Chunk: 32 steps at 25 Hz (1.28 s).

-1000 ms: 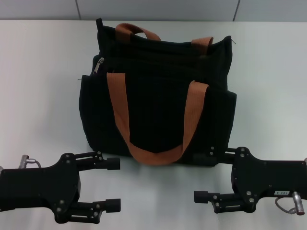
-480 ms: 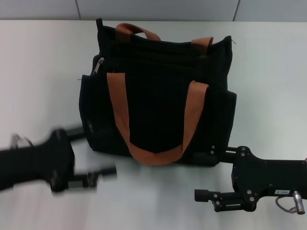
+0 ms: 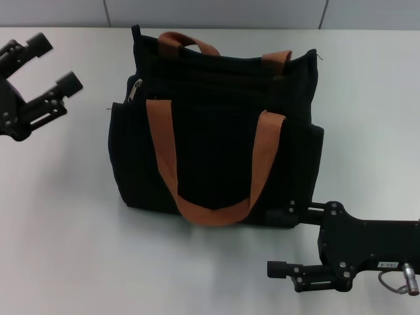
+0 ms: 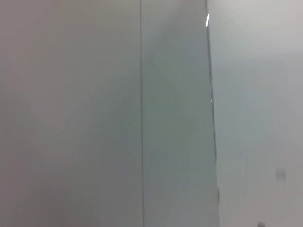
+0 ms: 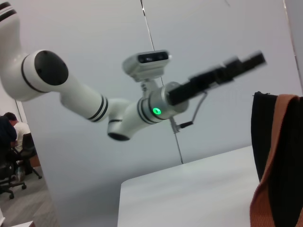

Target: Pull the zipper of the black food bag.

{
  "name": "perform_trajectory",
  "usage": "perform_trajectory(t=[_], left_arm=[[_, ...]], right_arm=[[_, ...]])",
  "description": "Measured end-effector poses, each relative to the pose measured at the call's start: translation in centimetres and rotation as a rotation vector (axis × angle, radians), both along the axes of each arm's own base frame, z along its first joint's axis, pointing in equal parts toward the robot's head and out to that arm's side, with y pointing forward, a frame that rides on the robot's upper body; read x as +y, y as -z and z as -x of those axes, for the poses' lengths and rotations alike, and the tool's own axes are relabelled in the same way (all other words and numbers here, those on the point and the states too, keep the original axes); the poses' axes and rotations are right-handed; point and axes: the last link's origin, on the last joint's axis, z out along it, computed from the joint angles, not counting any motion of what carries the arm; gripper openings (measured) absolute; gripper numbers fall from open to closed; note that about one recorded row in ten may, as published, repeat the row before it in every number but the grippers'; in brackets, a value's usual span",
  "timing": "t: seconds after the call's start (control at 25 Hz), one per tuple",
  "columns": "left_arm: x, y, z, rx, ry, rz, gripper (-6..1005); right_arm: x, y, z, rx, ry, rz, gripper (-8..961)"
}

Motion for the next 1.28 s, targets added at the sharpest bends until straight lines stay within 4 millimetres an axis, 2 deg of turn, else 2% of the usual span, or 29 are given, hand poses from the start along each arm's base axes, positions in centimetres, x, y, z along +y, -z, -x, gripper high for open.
perform_trajectory(t=[0.04, 0.12, 0.32, 0.76, 0.96, 1.16, 1.28], left_arm=[[0.0, 0.0, 0.0, 0.000, 0.000, 0.000, 747], [1.9, 0.0, 1.3, 0.188, -0.057, 0.072, 744], [2.7, 0.6, 1.6, 0.306, -0.063, 0.120, 737], [5.6, 3.5, 0.1, 0.440, -0.033, 0.142, 721], [7.2, 4.2, -1.1, 0.497, 0.004, 0.119, 714], [8.0, 4.4, -1.4, 0.541, 0.010, 0.068, 707], [8.0, 4.5, -1.4, 0.551, 0.017, 0.043, 605]], right_arm=[[0.0, 0.0, 0.0, 0.000, -0.001, 0.001, 761], [0.0, 0.0, 0.1, -0.001, -0.004, 0.004, 761], [0.0, 0.0, 0.0, 0.002, -0.002, 0.002, 761], [-0.1, -0.1, 0.1, 0.007, -0.001, 0.004, 759], [0.0, -0.1, 0.2, 0.012, -0.007, 0.008, 759], [0.0, -0.1, 0.3, 0.015, -0.012, 0.009, 759], [0.0, -0.2, 0.4, 0.019, -0.015, 0.011, 758]])
